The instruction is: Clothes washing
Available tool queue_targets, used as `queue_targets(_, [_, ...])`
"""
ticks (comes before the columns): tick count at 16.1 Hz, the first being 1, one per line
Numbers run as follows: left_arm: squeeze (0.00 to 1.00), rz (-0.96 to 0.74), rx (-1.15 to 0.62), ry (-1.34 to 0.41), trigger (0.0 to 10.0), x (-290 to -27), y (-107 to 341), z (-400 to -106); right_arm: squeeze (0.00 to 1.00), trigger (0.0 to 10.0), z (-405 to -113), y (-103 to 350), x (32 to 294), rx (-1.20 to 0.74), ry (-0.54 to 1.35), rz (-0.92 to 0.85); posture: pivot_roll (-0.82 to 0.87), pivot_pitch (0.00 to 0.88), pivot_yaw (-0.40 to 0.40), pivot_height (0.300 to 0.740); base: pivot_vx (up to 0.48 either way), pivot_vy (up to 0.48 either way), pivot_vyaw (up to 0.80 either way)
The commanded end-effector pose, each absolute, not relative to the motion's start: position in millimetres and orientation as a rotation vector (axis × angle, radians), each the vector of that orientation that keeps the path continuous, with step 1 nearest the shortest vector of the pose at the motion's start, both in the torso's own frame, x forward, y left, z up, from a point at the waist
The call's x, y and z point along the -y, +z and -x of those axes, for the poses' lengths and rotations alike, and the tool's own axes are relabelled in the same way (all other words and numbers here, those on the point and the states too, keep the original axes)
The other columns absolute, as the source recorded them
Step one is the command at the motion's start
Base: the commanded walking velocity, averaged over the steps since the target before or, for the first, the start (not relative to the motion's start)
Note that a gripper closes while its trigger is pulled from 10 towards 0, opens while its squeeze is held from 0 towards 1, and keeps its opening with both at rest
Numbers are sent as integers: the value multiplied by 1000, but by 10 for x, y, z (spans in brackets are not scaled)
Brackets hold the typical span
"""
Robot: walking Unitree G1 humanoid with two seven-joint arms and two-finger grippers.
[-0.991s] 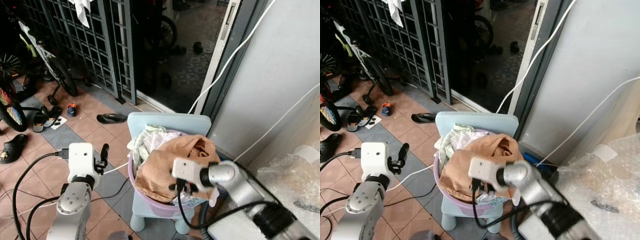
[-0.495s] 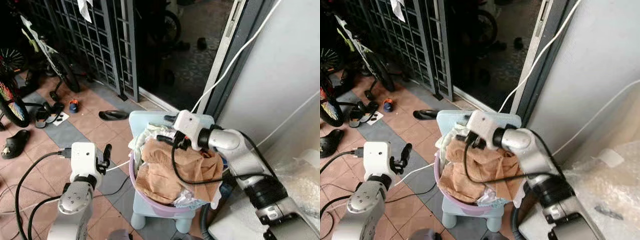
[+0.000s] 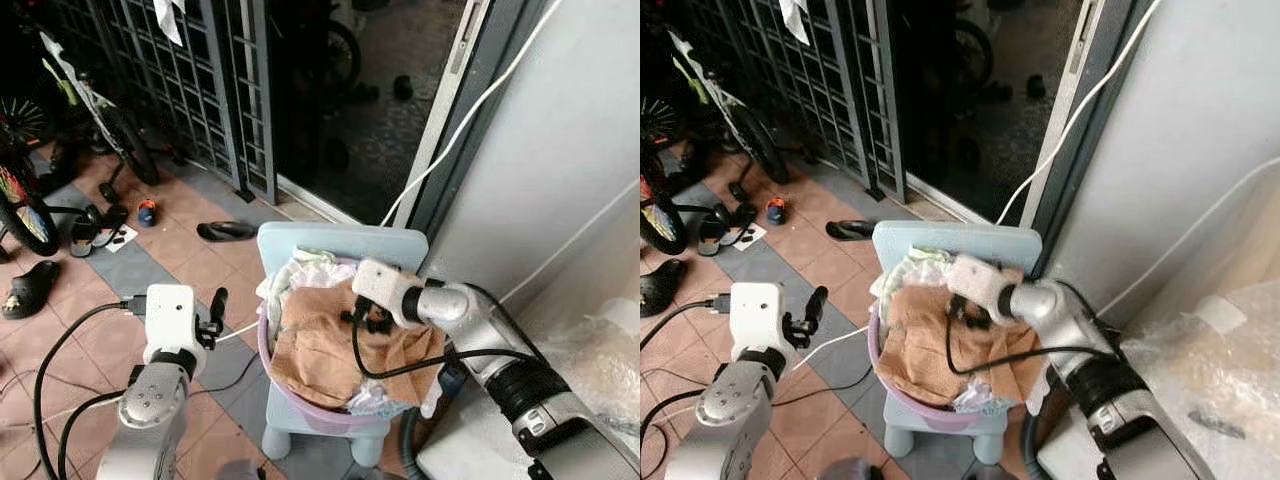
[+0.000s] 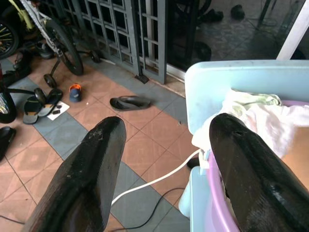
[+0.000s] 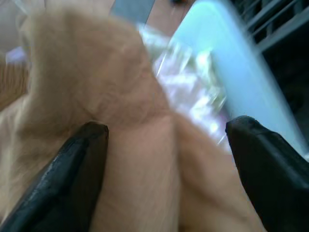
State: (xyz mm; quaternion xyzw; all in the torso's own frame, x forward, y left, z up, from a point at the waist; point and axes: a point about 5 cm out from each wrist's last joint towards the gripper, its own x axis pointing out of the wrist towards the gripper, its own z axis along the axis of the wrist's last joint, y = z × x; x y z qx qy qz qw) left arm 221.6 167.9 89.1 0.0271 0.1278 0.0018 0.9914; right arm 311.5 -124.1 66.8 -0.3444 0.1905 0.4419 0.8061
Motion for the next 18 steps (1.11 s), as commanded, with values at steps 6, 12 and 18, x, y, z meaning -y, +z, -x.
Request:
queue_targets(6, [0, -53, -278, -19, 10000, -1651, 914, -2083, 867, 10000, -3242, 542, 1281, -487, 842, 849, 80, 90, -30, 740, 0, 0, 0])
queue_targets(12, [0, -35, -312, -15, 10000, -1642, 922, -1921, 0, 10000, -3203, 308, 1300, -628, 790, 823, 106, 144, -54, 740, 0, 0, 0])
queue_targets(18, [0, -16, -324, -142, 10000, -1510, 945, -1817, 0, 0, -3026, 121, 1256, -754, 963, 823, 113, 150, -69, 740, 0, 0, 0])
